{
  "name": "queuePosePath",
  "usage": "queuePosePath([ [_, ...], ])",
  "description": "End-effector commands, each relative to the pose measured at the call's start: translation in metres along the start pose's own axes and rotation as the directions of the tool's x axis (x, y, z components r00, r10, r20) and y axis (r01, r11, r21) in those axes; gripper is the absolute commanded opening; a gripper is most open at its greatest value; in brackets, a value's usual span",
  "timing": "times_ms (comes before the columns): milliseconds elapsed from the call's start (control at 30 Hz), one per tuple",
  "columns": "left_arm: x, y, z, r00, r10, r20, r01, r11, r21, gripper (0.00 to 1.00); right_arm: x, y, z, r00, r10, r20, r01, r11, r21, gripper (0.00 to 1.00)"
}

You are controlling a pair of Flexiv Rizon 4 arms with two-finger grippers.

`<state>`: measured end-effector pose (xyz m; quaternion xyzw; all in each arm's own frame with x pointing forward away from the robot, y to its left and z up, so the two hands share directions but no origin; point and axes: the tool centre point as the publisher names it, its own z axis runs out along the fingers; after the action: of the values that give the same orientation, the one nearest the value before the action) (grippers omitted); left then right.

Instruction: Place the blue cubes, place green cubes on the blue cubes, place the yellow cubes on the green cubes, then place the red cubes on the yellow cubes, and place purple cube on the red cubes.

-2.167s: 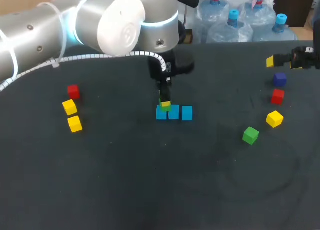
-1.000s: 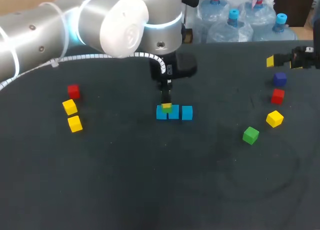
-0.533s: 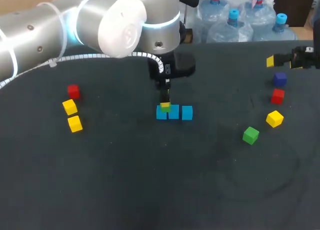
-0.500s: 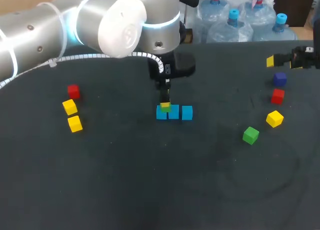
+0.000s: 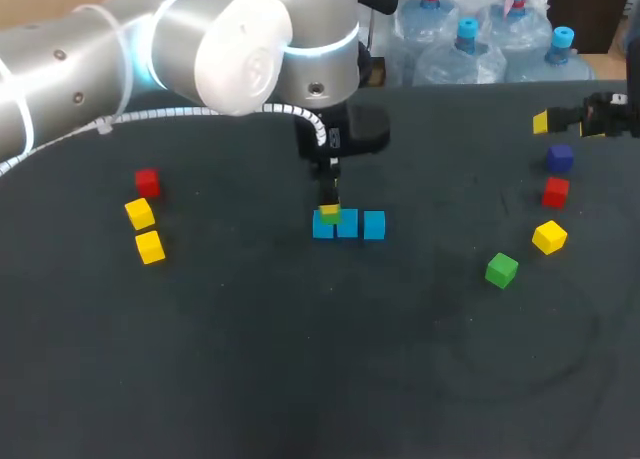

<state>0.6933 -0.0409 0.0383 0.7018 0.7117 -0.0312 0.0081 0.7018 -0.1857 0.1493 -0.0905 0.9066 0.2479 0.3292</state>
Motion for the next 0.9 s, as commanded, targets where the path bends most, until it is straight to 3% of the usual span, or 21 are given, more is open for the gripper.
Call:
queuePosePath([
  [33,0.0025,-0.0014,-0.0004,1.0,0.003,0.006,-0.003,1.0,-0.003,0.0,0.0002,0.0003,-0.0006,1.0,0.0,0.0,0.0,1.0,0.002,1.0],
  [900,0.0015,-0.0023,-0.0011,1.0,0.006,0.01,-0.006,1.0,-0.002,0.0,0.0002,0.0003,-0.0006,1.0,0.0,0.0,0.0,1.0,0.002,1.0],
])
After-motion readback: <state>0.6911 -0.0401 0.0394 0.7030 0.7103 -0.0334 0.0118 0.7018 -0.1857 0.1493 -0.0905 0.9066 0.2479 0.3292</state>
